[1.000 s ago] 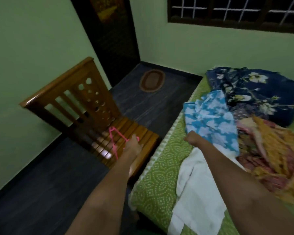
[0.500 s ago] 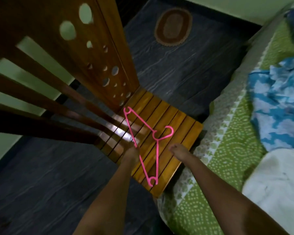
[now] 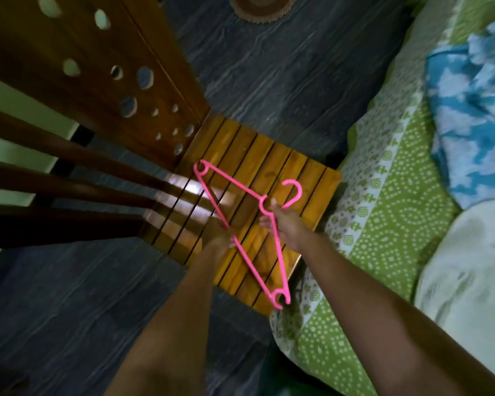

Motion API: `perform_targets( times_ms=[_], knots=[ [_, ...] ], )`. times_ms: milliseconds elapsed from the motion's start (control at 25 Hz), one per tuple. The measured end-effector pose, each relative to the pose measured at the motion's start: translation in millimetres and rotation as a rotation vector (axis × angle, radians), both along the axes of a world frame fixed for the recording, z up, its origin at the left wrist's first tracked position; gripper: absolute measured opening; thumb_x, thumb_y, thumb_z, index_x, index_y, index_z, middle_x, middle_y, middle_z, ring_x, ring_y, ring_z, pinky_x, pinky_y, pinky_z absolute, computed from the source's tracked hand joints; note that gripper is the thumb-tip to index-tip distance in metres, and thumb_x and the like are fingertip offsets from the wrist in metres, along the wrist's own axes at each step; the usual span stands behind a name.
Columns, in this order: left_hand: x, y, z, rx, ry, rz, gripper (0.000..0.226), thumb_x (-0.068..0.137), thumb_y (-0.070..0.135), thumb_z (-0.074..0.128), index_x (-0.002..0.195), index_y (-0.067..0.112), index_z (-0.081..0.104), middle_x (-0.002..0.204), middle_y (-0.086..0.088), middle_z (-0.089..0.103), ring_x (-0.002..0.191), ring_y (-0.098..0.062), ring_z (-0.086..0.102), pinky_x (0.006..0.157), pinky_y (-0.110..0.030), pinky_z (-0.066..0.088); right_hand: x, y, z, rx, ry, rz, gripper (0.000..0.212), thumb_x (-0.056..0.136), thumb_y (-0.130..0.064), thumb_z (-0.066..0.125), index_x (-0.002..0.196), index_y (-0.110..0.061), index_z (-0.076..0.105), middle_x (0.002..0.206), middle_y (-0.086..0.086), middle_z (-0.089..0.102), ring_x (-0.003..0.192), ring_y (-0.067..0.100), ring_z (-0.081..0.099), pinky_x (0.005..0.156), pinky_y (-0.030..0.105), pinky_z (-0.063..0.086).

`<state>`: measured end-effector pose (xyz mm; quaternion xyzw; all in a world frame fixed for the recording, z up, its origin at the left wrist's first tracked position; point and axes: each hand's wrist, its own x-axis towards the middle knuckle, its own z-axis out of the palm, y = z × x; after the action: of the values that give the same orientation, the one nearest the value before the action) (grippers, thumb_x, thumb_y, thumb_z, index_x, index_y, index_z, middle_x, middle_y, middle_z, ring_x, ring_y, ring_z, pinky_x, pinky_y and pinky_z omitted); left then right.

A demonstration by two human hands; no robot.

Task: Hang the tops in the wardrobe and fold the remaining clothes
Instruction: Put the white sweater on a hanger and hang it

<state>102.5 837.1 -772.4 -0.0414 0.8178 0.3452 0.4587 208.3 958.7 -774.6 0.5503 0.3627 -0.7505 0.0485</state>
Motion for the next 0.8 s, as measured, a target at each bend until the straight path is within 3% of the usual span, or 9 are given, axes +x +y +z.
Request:
perform_targets(
  times_ms=[120,200,360,480,520,600,680,800],
  knots=[
    [32,23,15,0.072,0.039,-0.177,0.027,0.089,-0.008,0.055,0.091,0.016,0.042,0.074,-0.008,0.05,0.045,-0.004,0.059,0.042,-0.022,0.05,42,23,27,0.125,-0.021,-0.147,0.029,0.1,-0.033,0.045,0.104,-0.008,0.059,0.068,0.003,0.061,0.043,0.003,0.051,0.047,0.016,0.041],
    [70,54,32,0.128,0.062,-0.282,0.028,0.086,0.0,0.065,0.079,0.018,0.044,0.069,-0.007,0.053,0.042,-0.003,0.057,0.041,-0.024,0.048,92,49,44,0.185,-0.015,-0.261,0.025,0.098,-0.028,0.05,0.092,-0.006,0.061,0.051,-0.002,0.06,0.03,0.0,0.037,0.035,0.013,0.029],
    [189,142,60,0.205,0.008,-0.521,0.032,0.081,-0.002,0.068,0.075,0.021,0.046,0.068,0.001,0.053,0.056,-0.013,0.053,0.052,-0.026,0.044,241,105,67,0.236,0.009,-0.53,0.025,0.096,-0.023,0.055,0.074,-0.012,0.06,0.048,-0.001,0.063,0.028,0.0,0.028,0.032,0.012,0.02],
    [296,205,61,0.297,0.08,-0.847,0.035,0.078,-0.001,0.072,0.076,0.023,0.048,0.071,0.004,0.055,0.062,-0.006,0.052,0.06,-0.026,0.042,373,140,77,0.234,0.047,-0.715,0.024,0.097,-0.022,0.052,0.077,-0.011,0.057,0.053,0.002,0.064,0.03,0.0,0.03,0.034,0.011,0.022],
    [329,223,58,0.335,0.073,-0.957,0.028,0.078,0.001,0.073,0.082,0.02,0.053,0.077,0.0,0.057,0.067,-0.005,0.055,0.066,-0.027,0.043,415,149,77,0.241,0.04,-0.772,0.024,0.098,-0.023,0.051,0.077,-0.011,0.056,0.054,0.002,0.064,0.031,0.0,0.03,0.035,0.011,0.023],
    [388,261,45,0.359,0.189,-1.237,0.027,0.083,0.014,0.071,0.107,0.009,0.058,0.104,-0.012,0.061,0.093,-0.021,0.061,0.081,-0.034,0.048,492,166,75,0.264,-0.013,-0.884,0.026,0.098,-0.022,0.05,0.076,-0.011,0.057,0.053,0.0,0.064,0.031,0.001,0.031,0.035,0.011,0.024],
    [435,302,41,0.284,0.431,-1.557,0.047,0.091,0.028,0.061,0.133,0.012,0.047,0.137,-0.01,0.046,0.115,-0.032,0.052,0.095,-0.043,0.045,559,183,67,0.276,-0.071,-0.966,0.025,0.098,-0.019,0.05,0.076,-0.011,0.057,0.05,0.0,0.063,0.028,0.002,0.032,0.033,0.011,0.023],
    [470,354,37,0.14,0.695,-1.709,0.064,0.094,0.028,0.054,0.149,0.02,0.022,0.157,0.003,0.018,0.127,-0.031,0.039,0.101,-0.047,0.041,622,200,45,0.268,-0.095,-0.987,0.024,0.096,-0.025,0.055,0.077,-0.011,0.061,0.05,-0.001,0.062,0.031,0.001,0.032,0.034,0.012,0.022]
  ],
)
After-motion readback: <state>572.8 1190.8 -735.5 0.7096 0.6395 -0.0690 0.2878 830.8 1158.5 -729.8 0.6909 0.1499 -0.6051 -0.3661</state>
